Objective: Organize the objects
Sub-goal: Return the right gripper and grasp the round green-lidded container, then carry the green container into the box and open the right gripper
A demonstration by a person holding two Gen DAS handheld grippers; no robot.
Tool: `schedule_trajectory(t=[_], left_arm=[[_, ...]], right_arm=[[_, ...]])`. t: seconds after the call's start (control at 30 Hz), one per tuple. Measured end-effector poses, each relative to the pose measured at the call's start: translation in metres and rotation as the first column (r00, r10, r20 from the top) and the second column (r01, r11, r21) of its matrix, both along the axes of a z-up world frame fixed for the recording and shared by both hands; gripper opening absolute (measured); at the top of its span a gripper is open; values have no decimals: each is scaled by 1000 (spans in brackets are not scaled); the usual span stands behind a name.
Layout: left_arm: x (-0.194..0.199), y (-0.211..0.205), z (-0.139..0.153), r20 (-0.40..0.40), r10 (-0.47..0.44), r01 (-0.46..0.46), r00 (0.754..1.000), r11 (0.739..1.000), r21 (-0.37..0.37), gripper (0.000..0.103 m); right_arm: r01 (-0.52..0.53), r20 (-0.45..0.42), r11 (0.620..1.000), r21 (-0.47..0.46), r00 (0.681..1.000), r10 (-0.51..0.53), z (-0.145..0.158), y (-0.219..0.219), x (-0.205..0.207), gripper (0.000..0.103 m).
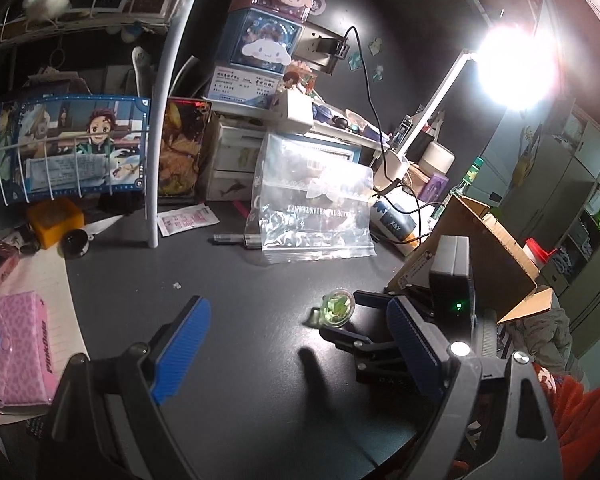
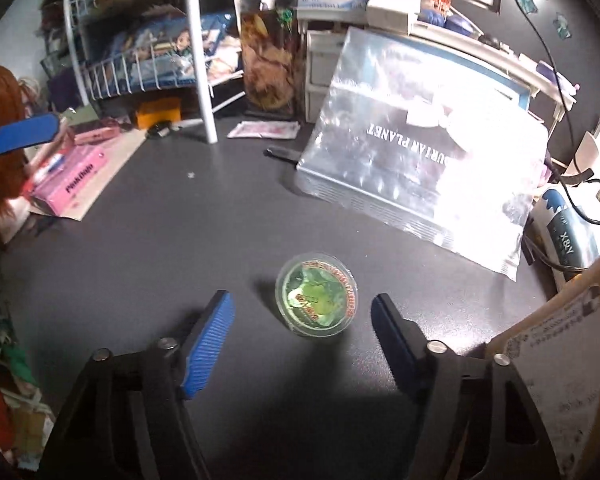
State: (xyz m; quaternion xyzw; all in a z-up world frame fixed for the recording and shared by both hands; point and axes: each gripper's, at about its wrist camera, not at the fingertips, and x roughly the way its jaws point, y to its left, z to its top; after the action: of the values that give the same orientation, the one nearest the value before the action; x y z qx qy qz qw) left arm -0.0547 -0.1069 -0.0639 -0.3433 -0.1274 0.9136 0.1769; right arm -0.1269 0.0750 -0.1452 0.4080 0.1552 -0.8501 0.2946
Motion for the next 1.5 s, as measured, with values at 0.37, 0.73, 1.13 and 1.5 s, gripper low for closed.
schedule_trajectory(t=[0.37, 0.73, 1.13, 1.5], left_arm=[[-4, 2, -1, 12, 0, 0, 1000, 1000, -3, 88], [1, 5, -3, 27, -9, 9, 1000, 1000, -13, 88], [19, 34, 7, 13, -205, 204, 979, 976, 78, 79], [21, 91, 58, -61, -327, 329, 943, 944, 25, 33]], right_arm=[[-5, 23, 1000, 6, 1000, 5, -11, -5, -9, 39], [-52, 26, 997, -48, 998, 54, 0, -6, 4, 37], [-286, -16, 934, -215, 957, 289, 77, -5, 77, 37], [-306, -161, 928, -214, 948, 276, 141, 43, 103, 36]])
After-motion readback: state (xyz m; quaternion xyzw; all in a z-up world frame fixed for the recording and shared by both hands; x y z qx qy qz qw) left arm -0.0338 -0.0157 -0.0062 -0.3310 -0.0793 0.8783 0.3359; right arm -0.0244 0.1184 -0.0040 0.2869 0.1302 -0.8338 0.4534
